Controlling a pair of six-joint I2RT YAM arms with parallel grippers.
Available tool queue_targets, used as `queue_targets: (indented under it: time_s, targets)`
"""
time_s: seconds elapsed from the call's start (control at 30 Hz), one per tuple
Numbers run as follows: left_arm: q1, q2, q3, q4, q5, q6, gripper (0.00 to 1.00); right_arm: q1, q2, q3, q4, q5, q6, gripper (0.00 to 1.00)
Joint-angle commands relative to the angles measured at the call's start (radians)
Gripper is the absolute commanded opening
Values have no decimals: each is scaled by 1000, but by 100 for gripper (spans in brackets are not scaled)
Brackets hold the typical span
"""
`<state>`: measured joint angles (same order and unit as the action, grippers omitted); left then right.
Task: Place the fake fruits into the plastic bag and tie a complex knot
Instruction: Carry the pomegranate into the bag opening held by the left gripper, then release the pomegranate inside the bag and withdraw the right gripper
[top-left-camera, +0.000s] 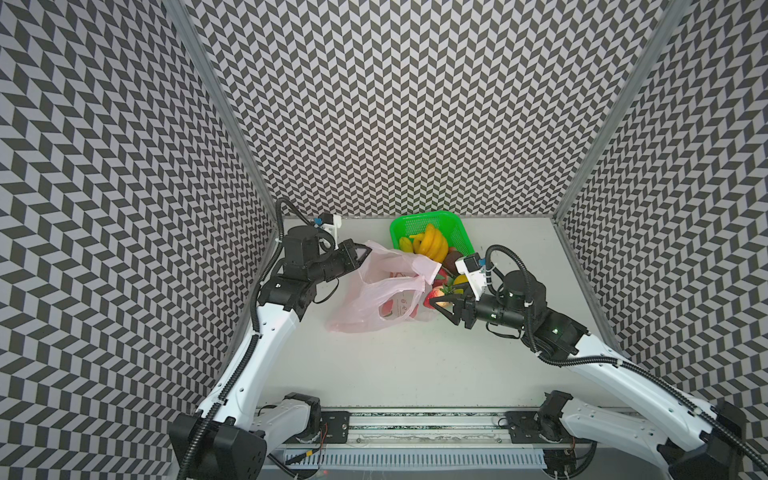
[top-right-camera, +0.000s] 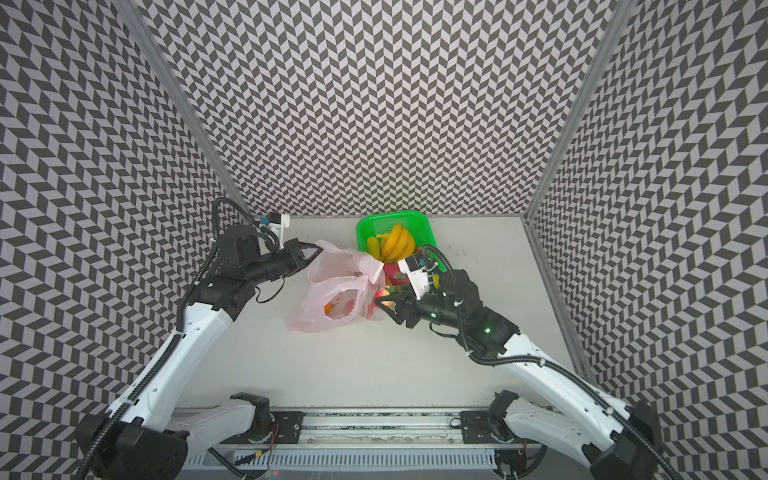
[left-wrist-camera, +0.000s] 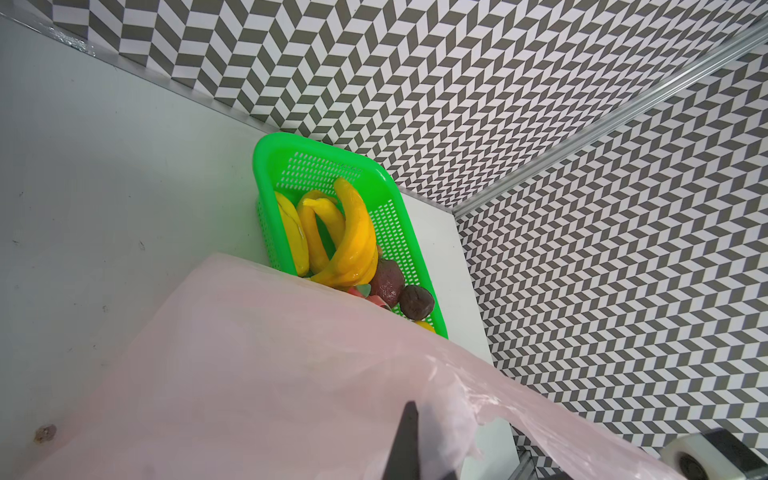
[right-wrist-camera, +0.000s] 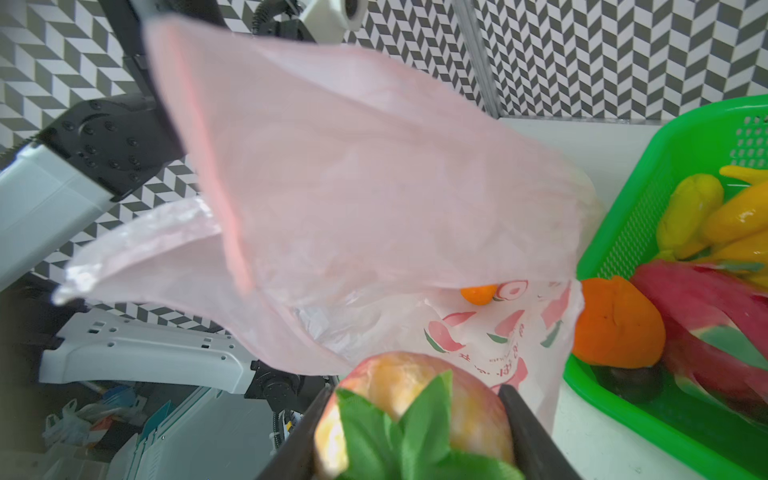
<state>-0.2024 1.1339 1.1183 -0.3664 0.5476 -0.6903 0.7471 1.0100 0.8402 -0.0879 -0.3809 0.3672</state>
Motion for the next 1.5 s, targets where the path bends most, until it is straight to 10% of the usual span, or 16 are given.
queue_targets:
  time_s: [0.0,0.73,1.47]
  targets:
    - [5,-7,-9,35,17,6,0,11,32,9,124,53,-23,41]
    - [4,-8,-25,50,31,2,0,20,376,147,248,89,-110,42]
    - [4,-10,-14,46,23,5,0,20,457,198,147,92,-141,75]
